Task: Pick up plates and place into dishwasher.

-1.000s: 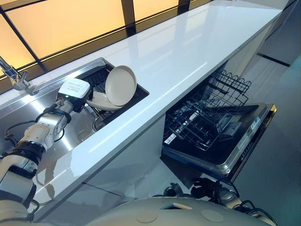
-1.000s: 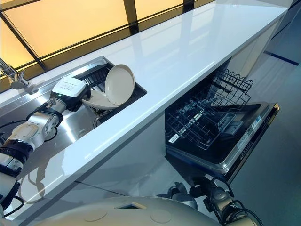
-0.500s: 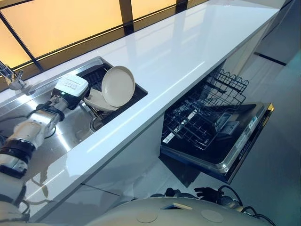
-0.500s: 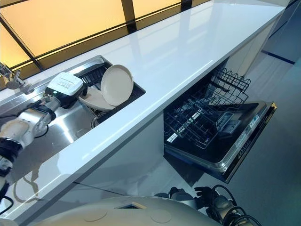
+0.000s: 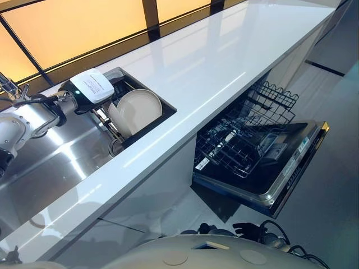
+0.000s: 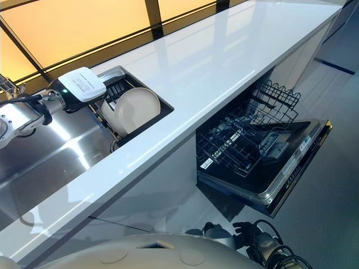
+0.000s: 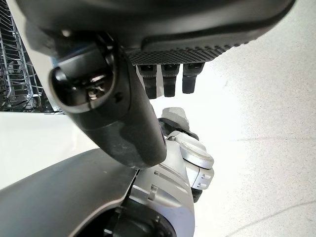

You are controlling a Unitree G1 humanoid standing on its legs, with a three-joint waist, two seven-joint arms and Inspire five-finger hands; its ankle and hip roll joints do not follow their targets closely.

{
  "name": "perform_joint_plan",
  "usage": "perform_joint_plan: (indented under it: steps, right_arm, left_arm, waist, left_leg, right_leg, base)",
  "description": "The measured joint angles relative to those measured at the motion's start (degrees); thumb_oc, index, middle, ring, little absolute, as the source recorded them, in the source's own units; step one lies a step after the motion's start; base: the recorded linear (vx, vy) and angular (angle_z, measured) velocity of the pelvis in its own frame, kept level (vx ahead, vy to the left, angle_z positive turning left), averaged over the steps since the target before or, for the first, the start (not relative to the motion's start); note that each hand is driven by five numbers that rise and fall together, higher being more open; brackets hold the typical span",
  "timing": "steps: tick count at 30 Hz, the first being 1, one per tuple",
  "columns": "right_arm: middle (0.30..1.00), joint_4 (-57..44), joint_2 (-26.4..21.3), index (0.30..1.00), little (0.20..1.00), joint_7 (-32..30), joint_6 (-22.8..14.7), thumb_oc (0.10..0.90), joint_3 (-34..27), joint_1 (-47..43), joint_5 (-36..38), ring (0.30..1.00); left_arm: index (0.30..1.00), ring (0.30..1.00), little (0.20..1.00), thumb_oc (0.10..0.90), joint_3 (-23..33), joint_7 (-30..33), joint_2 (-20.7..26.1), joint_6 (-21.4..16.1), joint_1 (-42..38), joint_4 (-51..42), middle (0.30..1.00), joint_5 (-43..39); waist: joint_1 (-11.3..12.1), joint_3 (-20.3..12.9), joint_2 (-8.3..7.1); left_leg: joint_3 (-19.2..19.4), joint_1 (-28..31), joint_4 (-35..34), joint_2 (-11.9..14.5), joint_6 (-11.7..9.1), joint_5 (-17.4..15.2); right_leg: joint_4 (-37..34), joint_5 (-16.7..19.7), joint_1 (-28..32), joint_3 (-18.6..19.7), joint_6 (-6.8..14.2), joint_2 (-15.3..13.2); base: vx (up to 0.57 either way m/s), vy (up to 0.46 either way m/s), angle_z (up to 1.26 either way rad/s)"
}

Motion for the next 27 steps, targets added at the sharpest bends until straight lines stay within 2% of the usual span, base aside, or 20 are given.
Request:
perform_joint_plan:
  steps: [10,16,27]
  right_arm:
    - [0.900,0.24,-0.46,0.900,0.900,-0.18,0.02,0.800,0.28,-0.33,0.09,0.900]
    - [0.900,0.82,-0.71,0.900,0.900,-0.23,0.04,0.800,0.29,-0.34,1.46,0.900]
    - [0.900,0.87,-1.12,0.900,0.900,-0.23,0.09,0.800,0.50,-0.21,2.29,0.900]
  left_arm:
    - [0.300,0.300,0.200,0.100,-5.58,-2.14,1.64,-3.38,-6.89,-0.63,0.300,0.53]
    - [0.300,0.300,0.200,0.100,-8.89,-2.72,2.04,-3.58,-10.03,-0.46,0.300,0.26]
    - [0.300,0.300,0.200,0.100,-10.09,-0.76,2.12,-3.50,-13.12,5.14,0.300,-2.97]
  waist:
    - [-0.06,0.10,0.79]
    - [-0.09,-0.10,1.21]
    - [-0.07,-0.45,1.68]
  left_leg:
    - [0.02,0.36,0.00,-0.06,0.00,0.00]
    - [0.17,0.47,0.01,-0.08,-0.01,0.00]
    - [0.48,0.53,0.02,-0.13,-0.03,-0.02]
  right_leg:
    - [0.06,0.16,0.28,0.01,-0.25,0.01]
    - [0.10,0.16,0.30,0.18,-0.24,0.07]
    - [0.25,0.18,0.23,0.47,-0.25,0.12]
  base:
    - [0.00,0.000,0.00]
    - [0.00,0.000,0.00]
    - [0.00,0.000,0.00]
